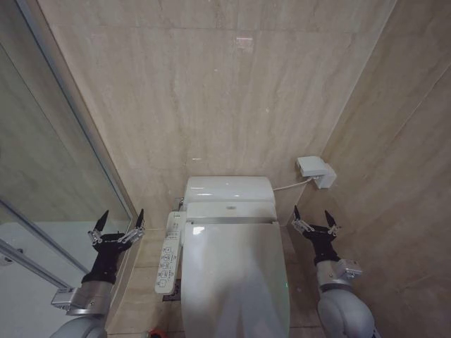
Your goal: Open the toilet lid, clean the toilet bowl with a toilet brush, close the toilet lid, and flush.
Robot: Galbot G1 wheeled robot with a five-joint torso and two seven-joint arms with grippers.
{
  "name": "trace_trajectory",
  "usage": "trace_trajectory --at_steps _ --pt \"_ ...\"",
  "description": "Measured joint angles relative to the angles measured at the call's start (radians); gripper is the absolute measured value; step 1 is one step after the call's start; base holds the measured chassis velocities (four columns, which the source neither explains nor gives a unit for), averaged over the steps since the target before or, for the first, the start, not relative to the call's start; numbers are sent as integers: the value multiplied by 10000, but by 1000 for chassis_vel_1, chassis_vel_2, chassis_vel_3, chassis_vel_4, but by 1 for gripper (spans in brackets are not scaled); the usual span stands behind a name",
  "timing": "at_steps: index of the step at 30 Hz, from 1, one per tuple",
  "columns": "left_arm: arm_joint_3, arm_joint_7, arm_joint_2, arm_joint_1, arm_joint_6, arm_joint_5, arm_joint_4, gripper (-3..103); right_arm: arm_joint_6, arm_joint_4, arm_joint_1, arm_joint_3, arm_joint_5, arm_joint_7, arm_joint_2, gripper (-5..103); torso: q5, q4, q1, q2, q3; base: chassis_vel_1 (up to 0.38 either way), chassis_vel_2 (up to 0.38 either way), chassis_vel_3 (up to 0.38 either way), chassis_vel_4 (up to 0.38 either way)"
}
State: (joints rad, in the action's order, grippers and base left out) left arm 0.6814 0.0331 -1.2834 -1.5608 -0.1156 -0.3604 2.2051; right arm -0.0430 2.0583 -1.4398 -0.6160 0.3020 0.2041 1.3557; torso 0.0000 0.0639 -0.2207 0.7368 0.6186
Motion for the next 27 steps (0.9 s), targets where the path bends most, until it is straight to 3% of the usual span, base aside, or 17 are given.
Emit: trace_trajectory --at_steps 27 --pt "-34 147 -30 -13 110 122 50 100 0 0 0 -1 0 0 0 100 0 0 0 0 0 0 0 0 0"
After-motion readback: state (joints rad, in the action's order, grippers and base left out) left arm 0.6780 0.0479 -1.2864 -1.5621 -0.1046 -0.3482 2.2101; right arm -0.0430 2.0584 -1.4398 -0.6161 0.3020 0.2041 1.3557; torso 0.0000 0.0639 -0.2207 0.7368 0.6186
